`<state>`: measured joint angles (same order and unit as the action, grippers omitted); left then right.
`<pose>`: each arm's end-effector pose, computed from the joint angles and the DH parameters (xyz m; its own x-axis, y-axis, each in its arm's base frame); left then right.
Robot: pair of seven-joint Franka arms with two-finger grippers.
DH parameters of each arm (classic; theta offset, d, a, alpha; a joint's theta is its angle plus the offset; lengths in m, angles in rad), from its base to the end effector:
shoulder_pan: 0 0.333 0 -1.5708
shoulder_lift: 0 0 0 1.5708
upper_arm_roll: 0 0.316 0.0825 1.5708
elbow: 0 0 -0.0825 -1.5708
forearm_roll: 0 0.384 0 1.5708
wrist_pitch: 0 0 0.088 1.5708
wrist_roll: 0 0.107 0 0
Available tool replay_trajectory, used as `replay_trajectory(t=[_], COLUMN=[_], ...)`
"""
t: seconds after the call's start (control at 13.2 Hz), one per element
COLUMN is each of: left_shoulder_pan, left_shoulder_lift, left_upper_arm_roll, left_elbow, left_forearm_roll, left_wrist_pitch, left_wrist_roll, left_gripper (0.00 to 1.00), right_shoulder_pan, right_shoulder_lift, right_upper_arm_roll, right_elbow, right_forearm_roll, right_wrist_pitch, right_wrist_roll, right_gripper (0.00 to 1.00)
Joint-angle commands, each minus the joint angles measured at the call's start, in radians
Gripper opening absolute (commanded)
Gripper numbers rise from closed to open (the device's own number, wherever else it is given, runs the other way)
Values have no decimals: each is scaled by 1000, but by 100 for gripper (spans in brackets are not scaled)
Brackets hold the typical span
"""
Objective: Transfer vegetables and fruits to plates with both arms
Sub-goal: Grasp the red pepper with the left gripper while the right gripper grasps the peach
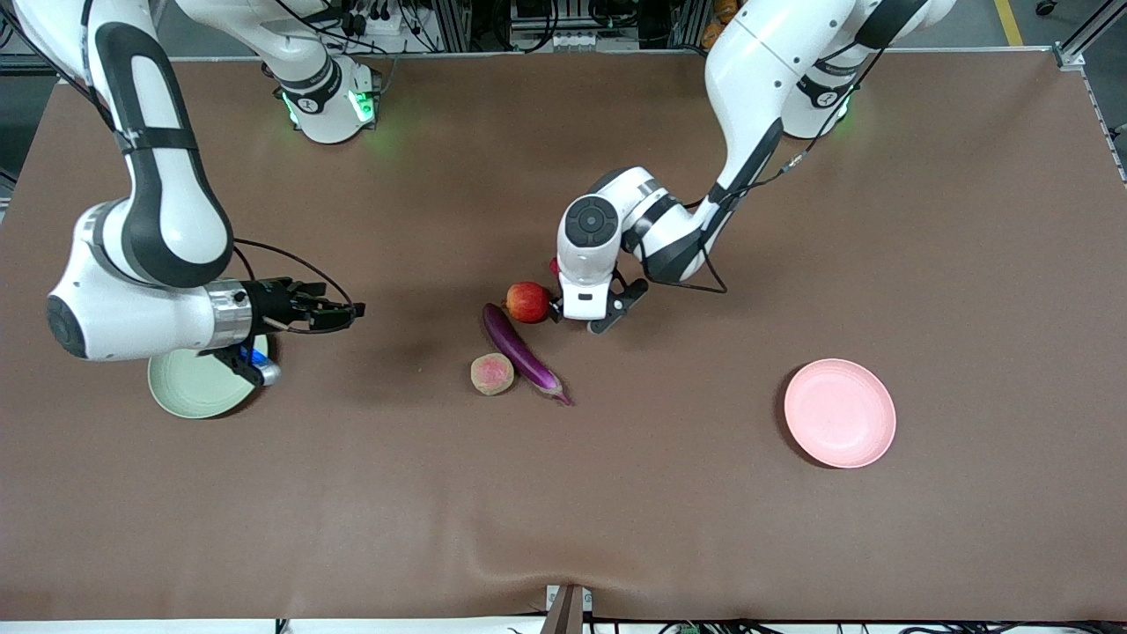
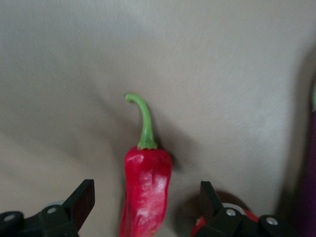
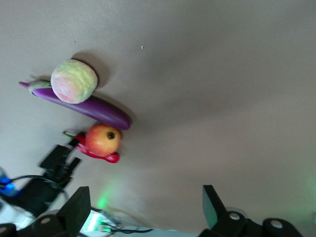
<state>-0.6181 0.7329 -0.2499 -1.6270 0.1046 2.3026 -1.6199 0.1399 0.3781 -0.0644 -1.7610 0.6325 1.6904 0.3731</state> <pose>0.4604 -0.5087 0.1987 0.7347 0.6725 -0.0892 0.6723 -0.7394 -0.0365 0.5977 0.1049 0.3392 0.7395 -0.3158 -0.5945 -0.5594 -0.7795 -0.2819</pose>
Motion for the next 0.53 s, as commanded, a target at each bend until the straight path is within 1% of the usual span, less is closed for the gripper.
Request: replay_trajectory(t=[0.0,0.08,0.15,0.3,0.38,0.45], left_shoulder_pan=[-17,-18,-15,1,18,52], left_shoulder_lift=[25,28,25,17,-1,-29], left_upper_arm_roll=[12,12,11,12,23,29], left_elbow=[-4,-4,-4,-5,-5,-4], left_forearm_roll=[35,40,56,64,66,82], left_wrist_pitch=[56,60,60,51,32,-20], left_wrist_roll=[-40,-40,-41,-34,-26,-14], left_gripper=[59,28,0,0,0,0], right_shoulder_pan=[32,59,87,139,154,167], right_shoulder_lift=[59,79,100,162,204,255], right_upper_arm_roll=[-3,-3,-3,-3,-3,-3], right_elbow=[0,0,3,38,85,150], right_forearm_roll=[143,174,197,211,220,230], right_wrist_pitch=[69,112,168,282,294,296], right_wrist_roll=[68,87,113,150,199,258], right_gripper=[100,100,100,100,100,100])
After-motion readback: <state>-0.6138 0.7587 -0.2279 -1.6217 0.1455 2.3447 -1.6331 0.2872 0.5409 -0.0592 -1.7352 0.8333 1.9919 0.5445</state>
